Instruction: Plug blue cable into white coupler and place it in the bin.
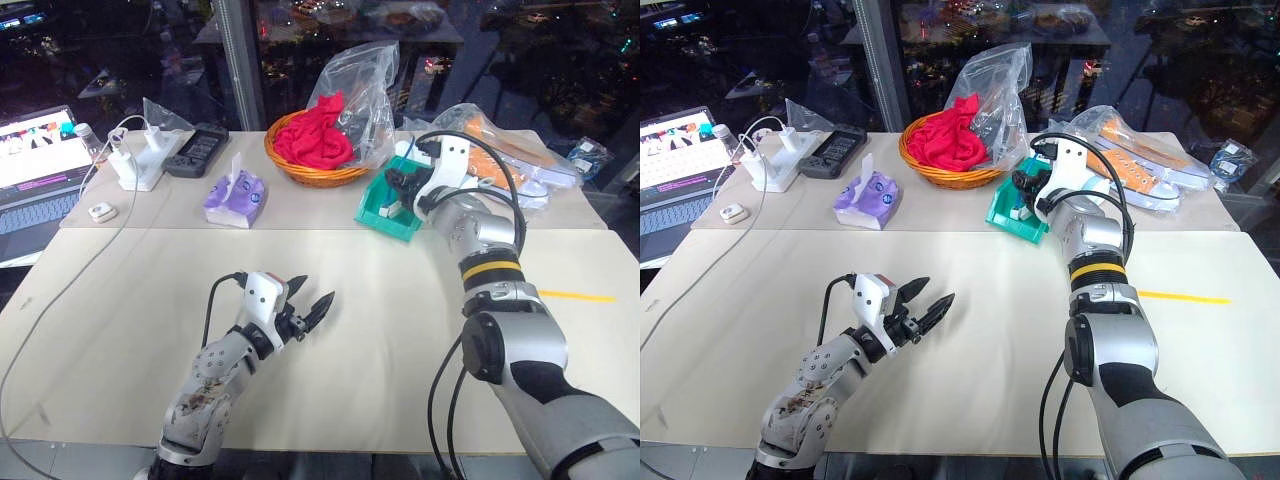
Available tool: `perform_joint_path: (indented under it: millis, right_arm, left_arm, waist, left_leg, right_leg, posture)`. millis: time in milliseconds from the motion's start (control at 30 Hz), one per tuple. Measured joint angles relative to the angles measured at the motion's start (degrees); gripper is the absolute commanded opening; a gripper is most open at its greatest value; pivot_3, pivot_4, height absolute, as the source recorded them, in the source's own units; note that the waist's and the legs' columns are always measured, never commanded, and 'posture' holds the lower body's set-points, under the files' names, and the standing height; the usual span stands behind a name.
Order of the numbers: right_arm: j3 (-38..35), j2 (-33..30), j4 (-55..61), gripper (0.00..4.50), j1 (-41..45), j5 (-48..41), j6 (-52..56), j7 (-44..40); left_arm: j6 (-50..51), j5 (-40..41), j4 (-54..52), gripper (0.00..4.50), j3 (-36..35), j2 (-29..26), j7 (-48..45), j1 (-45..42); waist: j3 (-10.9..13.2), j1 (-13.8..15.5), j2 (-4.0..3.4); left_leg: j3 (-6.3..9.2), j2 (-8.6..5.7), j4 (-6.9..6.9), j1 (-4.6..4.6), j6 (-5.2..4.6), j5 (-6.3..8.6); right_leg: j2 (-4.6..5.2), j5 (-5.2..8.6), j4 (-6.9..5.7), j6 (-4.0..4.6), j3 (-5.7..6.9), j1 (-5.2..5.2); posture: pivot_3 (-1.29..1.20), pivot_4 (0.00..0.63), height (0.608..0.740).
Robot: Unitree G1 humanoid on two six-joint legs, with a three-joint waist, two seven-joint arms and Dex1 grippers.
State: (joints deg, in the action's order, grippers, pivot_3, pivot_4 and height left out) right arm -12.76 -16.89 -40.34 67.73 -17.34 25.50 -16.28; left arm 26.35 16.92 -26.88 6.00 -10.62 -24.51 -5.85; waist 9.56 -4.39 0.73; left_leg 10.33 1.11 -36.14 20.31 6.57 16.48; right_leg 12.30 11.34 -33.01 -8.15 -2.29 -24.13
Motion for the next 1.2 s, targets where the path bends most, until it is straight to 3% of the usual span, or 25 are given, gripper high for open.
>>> perform_joint_path:
  millis: [167,233,267,400,500,600,700,800,1200]
  right_arm:
    - [0.5,-4.1,19.8,4.14,-5.9,-3.8,10.1,-2.5]
    - [0.7,-5.7,26.9,4.14,-10.2,-4.8,13.0,-3.2]
    - [0.4,-7.2,35.5,4.14,-16.8,-6.7,17.3,-3.4]
    - [-2.3,-4.8,50.5,4.14,-30.0,-12.9,26.6,-0.8]
    - [-4.2,2.2,60.5,4.14,-38.2,-13.5,28.6,6.7]
    - [-0.7,3.1,64.5,4.14,-43.5,-9.6,27.1,11.0]
    - [11.2,0.8,66.6,4.14,-53.4,1.3,18.1,12.7]
    - [16.5,1.9,64.3,4.14,-58.4,6.1,12.1,13.2]
    - [11.6,5.2,58.9,4.14,-58.2,8.8,3.2,14.7]
  left_arm:
    - [0.0,0.3,-1.7,3.26,-1.2,-0.6,1.3,1.4]
    - [-0.3,0.2,-2.2,3.26,-2.1,-0.1,2.6,1.7]
    - [-0.3,-0.1,-3.0,3.26,-4.0,0.6,5.3,2.0]
    - [-0.4,-1.7,-5.1,3.26,-8.5,3.8,12.8,2.6]
    - [-0.5,-3.5,-6.2,3.26,-9.2,6.1,17.3,4.5]
    - [-1.2,-4.4,-6.1,3.26,-9.5,7.2,19.5,5.3]
    - [-3.6,-5.6,-4.3,3.26,-10.8,8.3,21.6,6.1]
    - [-4.9,-5.8,-2.7,3.26,-11.4,8.4,21.9,6.3]
    - [-6.2,-5.6,-2.1,3.26,-11.8,8.9,22.5,6.2]
  waist:
    - [0.0,0.5,0.00]
    - [0.0,0.9,0.01]
    - [0.0,1.1,0.01]
    - [0.0,0.7,-0.01]
    - [0.0,0.5,-0.03]
    - [0.0,1.0,-0.03]
    - [-0.1,1.6,-0.03]
    - [-0.1,1.7,-0.03]
    - [-0.1,1.7,-0.03]
  left_leg:
    - [0.00,-0.01,-0.16,0.00,0.00,0.00]
    - [0.00,0.01,-0.19,0.01,-0.01,0.01]
    - [0.00,0.00,-0.25,0.02,-0.01,0.01]
    - [-0.02,-0.02,-0.44,0.03,-0.03,0.02]
    - [-0.03,-0.02,-0.58,-0.01,-0.06,0.04]
    - [-0.03,-0.02,-0.62,-0.01,-0.06,0.03]
    - [-0.03,-0.01,-0.68,-0.11,-0.04,0.01]
    - [-0.04,-0.03,-0.72,-0.07,0.04,-0.04]
    - [-0.04,-0.02,-0.72,-0.07,0.14,-0.10]
  right_leg:
    - [0.01,0.00,-0.09,0.00,0.01,0.11]
    - [0.01,0.00,-0.10,0.00,0.07,0.14]
    - [0.03,0.00,-0.11,0.00,0.06,0.16]
    - [0.03,-0.05,-0.15,0.01,-0.01,0.14]
    - [0.02,-0.07,-0.17,0.03,-0.04,0.15]
    - [0.02,-0.23,-0.19,0.05,-0.06,0.16]
    - [-0.01,-0.28,-0.20,0.05,-0.07,0.25]
    - [-0.01,-0.33,-0.17,0.07,-0.12,0.23]
    - [-0.02,-0.34,-0.14,0.08,-0.13,0.24]
  posture:
    - [0.00,0.150,0.740]
    - [0.00,0.150,0.740]
    - [0.00,0.150,0.740]
    - [0.00,0.150,0.740]
    - [0.00,0.150,0.740]
    - [0.00,0.150,0.740]
    - [0.00,0.150,0.740]
    - [0.00,0.150,0.740]
    - [0.00,0.150,0.740]
